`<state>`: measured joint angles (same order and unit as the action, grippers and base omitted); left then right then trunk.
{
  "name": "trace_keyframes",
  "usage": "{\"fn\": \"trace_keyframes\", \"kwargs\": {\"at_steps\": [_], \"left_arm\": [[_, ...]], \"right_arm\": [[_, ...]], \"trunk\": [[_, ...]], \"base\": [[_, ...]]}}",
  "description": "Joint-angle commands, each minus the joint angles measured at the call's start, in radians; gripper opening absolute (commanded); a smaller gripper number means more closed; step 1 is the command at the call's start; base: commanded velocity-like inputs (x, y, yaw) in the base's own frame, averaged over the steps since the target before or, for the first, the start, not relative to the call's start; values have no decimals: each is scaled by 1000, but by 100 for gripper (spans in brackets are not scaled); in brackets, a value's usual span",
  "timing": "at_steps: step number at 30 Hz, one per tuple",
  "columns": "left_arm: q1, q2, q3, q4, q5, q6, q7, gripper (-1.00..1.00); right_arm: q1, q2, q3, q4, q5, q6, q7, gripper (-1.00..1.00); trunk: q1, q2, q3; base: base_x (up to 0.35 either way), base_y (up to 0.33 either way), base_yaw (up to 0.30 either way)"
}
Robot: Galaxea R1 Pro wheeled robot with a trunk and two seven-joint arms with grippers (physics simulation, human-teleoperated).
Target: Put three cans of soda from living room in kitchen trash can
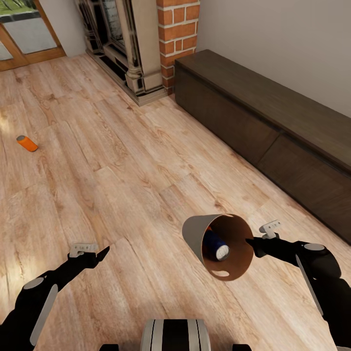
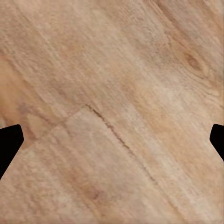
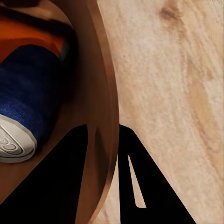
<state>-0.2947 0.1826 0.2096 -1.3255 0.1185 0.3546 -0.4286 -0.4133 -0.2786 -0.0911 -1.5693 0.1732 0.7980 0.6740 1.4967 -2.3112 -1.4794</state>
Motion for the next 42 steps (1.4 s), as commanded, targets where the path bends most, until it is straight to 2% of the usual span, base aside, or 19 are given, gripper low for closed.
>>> {"fn": "trace_keyframes", "kwargs": {"at_steps": [1,6,16,20,28,37,42], "left_arm": [[1,0,0,0,1,-2,0,100],[4,0,1,0,3,-25,-1,100],[47,0,2,-3,10,-99,-5,100],[50,0,3,-2,10,-122,-7,100],[52,-1,4,0,6,-139,-7,100],[52,-2,3,0,6,-141,-6,100],[53,-2,3,-1,7,-141,-5,100]], "right_arm": [[1,0,1,0,-23,6,3,-100],[2,0,0,0,-23,5,0,-100],[2,-1,-8,0,-24,4,-2,-100],[2,1,-28,0,-27,-2,-2,-100],[4,9,-36,0,-30,-42,0,-100],[14,20,-36,0,-31,-52,0,-100],[14,36,-36,0,-30,-105,-3,-100]], "trunk": [[0,0,0],[0,0,0],[0,0,0],[0,0,0],[0,0,7],[0,0,21],[0,0,29]], "base": [[0,0,0],[0,0,0],[0,0,0],[0,0,0],[0,0,0],[0,0,0],[0,0,0]]}}
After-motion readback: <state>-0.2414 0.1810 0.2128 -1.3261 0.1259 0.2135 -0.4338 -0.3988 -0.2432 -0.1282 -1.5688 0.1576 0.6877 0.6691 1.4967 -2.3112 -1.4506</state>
